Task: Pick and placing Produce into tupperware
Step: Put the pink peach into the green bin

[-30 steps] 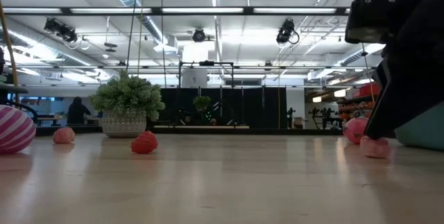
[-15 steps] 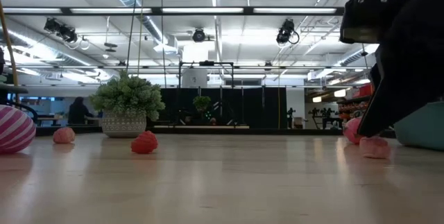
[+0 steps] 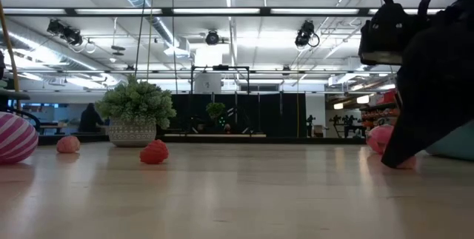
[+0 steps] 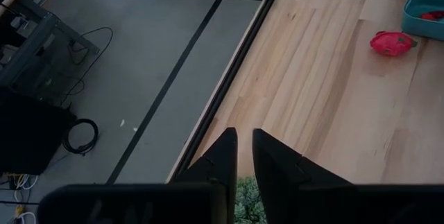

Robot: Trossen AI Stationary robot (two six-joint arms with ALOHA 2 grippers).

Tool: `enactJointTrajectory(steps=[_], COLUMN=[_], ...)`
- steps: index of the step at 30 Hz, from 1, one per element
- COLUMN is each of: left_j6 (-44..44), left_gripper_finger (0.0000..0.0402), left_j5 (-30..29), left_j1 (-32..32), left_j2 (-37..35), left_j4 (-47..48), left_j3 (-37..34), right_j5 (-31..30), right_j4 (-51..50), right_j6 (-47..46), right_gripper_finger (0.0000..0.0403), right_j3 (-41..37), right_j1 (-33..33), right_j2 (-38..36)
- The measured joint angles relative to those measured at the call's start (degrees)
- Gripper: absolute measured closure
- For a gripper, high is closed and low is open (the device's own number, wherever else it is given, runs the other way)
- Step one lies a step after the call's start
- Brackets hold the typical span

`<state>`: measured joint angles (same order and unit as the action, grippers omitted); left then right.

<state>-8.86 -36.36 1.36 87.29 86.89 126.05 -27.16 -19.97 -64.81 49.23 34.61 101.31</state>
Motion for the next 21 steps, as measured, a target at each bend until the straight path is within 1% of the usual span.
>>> enactJointTrajectory(steps=[3, 9, 12, 14, 17, 21], left_j6=[0.0, 0.0, 0.0, 0.0, 0.0, 0.0], left_gripper_finger=[0.0346, 0.034, 0.0344, 0.0347, 0.035, 0.0349], left_j5=[-0.01, 0.0, 0.0, 0.0, 0.0, -0.01], left_j1=[0.01, -0.01, 0.01, 0.0, 0.0, -0.01], left_j2=[0.0, 0.0, 0.0, 0.0, 0.0, 0.0], left_j4=[0.01, 0.01, 0.02, 0.0, 0.0, 0.0], left_j3=[0.0, 0.0, -0.01, 0.0, -0.01, -0.01], right_j5=[0.16, 0.66, 0.63, 0.8, 0.63, 0.04], right_j4=[-0.11, -0.08, 0.09, -0.22, -1.15, -5.79], right_j6=[-0.16, -0.16, -0.14, 0.22, 0.65, -0.1], right_gripper_finger=[0.0236, 0.0306, 0.033, 0.0336, 0.0332, 0.0325], right_j3=[0.0, 0.0, 0.0, 0.0, 0.0, 0.0], right_j1=[0.02, -0.02, 0.0, 0.0, 0.04, 0.04], right_j2=[-0.01, -0.03, -0.34, -1.26, -4.27, -9.04])
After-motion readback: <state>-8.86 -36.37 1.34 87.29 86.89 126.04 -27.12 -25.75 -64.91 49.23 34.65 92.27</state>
